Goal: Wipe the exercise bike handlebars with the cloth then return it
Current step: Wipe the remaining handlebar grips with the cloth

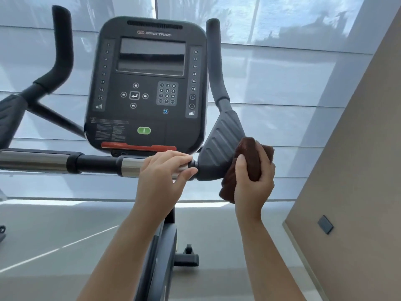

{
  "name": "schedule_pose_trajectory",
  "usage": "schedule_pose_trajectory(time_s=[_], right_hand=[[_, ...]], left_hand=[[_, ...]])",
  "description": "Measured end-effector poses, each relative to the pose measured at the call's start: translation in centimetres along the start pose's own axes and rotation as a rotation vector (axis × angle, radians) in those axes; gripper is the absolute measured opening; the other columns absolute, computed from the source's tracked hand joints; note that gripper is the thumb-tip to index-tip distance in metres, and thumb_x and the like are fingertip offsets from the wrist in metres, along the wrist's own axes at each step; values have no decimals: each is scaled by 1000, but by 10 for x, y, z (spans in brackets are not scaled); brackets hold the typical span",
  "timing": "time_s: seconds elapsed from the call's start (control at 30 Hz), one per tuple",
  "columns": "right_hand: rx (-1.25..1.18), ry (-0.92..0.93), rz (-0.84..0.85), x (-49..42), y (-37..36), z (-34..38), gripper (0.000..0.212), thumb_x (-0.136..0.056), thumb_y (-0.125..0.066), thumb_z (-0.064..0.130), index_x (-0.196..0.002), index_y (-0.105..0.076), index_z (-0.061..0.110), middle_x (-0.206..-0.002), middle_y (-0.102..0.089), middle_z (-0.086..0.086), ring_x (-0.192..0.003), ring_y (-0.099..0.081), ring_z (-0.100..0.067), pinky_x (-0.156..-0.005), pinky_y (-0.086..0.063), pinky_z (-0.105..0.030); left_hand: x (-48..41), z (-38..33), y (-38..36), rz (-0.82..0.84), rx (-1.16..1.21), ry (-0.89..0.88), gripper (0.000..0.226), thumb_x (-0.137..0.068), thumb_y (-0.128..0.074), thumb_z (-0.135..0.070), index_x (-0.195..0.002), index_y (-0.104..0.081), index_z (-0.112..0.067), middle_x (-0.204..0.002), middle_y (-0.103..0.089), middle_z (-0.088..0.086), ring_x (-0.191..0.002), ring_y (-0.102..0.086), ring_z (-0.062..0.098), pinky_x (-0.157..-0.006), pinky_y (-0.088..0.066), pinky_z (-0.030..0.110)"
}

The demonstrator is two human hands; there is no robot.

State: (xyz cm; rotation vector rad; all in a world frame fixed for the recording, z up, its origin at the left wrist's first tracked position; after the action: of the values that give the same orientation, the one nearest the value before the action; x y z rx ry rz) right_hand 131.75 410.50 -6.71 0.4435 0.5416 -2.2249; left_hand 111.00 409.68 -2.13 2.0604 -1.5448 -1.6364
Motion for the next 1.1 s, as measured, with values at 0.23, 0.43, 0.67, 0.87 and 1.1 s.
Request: schedule_pose_trajectory(time_s=[0.23,0.43,0.67,0.87,1.1], right_hand=[[-1,42,216,-75,-2,-9,41,-83,-65,19,-105,-53,51,-104,-51,19,-93,-53,14,-76,-42,0],[-101,51,407,-111,-41,-15,42,-77,-71,22,-104,-55,50,-107,-53,12,-93,-51,17,-80,-39,1],[-140,146,795,-112,-71,-18,50,-66,-73,29,-109,-57,48,-107,-54,9,-100,-53,5,-85,-42,-6],[-237,236,772,-175,-101,-2,55,-72,-73,7,-107,-55,45,-108,-53,4,-95,-52,12,-80,-37,1],[-190,511,674,-247,-191,53,41,-73,-70,20,-112,-56,27,-107,-46,-2,-90,-49,13,-80,-34,2]], left_hand=[[-27,-24,-7,-1,-119,-41,28,-75,-62,-33,-92,-72,-12,-97,-70,1,-93,-62,21,-82,-39,36],[-72,-45,-34,-2,-137,-3,34,-77,-61,-33,-100,-69,-10,-104,-67,2,-98,-61,23,-86,-44,50],[-127,-55,-46,-57,-201,33,40,-80,-63,-39,-106,-67,-10,-109,-64,-2,-103,-57,13,-91,-40,20],[-168,-23,-57,-18,-211,124,39,-77,-72,-22,-112,-64,-10,-113,-62,-1,-107,-54,11,-94,-34,15],[-203,-3,-85,124,-244,23,40,-81,-68,-29,-117,-62,-13,-117,-61,-4,-108,-55,12,-94,-36,15]])
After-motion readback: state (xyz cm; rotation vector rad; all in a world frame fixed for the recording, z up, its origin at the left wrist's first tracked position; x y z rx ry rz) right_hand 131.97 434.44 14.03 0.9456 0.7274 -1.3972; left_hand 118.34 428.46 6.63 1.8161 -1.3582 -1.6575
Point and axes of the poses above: each hand's wrist, its own x-axis away from the middle knuckle, its own y-axis out of the back of the hand, z = x × y, the point moved 10 cm from there along -x, towards the middle knuckle
